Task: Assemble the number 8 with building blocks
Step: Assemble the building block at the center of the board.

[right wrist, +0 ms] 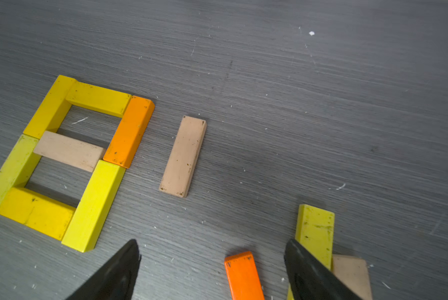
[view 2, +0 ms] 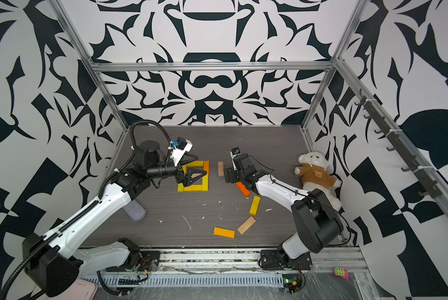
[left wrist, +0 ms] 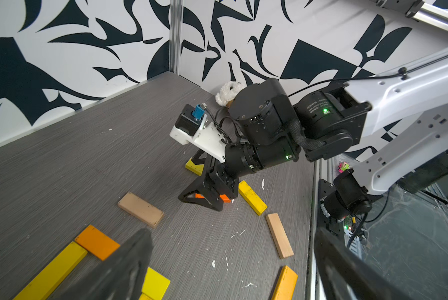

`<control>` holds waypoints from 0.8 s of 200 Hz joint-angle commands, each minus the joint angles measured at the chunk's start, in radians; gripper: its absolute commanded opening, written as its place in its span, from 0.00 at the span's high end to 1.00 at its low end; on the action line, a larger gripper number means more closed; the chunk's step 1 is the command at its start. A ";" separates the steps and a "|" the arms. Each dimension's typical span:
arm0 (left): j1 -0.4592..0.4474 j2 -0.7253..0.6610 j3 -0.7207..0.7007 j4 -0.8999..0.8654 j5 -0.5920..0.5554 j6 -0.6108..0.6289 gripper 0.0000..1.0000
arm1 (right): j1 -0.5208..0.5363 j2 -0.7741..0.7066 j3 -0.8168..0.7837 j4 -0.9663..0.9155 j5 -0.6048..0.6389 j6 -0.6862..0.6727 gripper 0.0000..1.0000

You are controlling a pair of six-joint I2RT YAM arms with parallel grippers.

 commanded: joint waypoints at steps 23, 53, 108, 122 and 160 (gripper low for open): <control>0.005 0.055 0.077 0.034 0.059 0.035 0.01 | -0.003 -0.028 0.064 -0.073 -0.014 -0.065 0.13; 0.005 0.045 0.043 0.063 0.056 0.038 0.01 | -0.016 -0.023 0.067 -0.133 0.052 -0.070 0.21; 0.004 -0.001 0.024 0.009 0.029 0.075 0.00 | -0.038 -0.014 0.079 -0.202 -0.066 -0.099 0.25; 0.004 -0.018 0.018 -0.003 0.022 0.086 0.01 | -0.038 -0.019 0.079 -0.218 -0.073 -0.100 0.23; 0.004 -0.035 0.004 -0.008 -0.007 0.102 0.00 | -0.038 -0.016 0.091 -0.313 -0.050 -0.066 0.25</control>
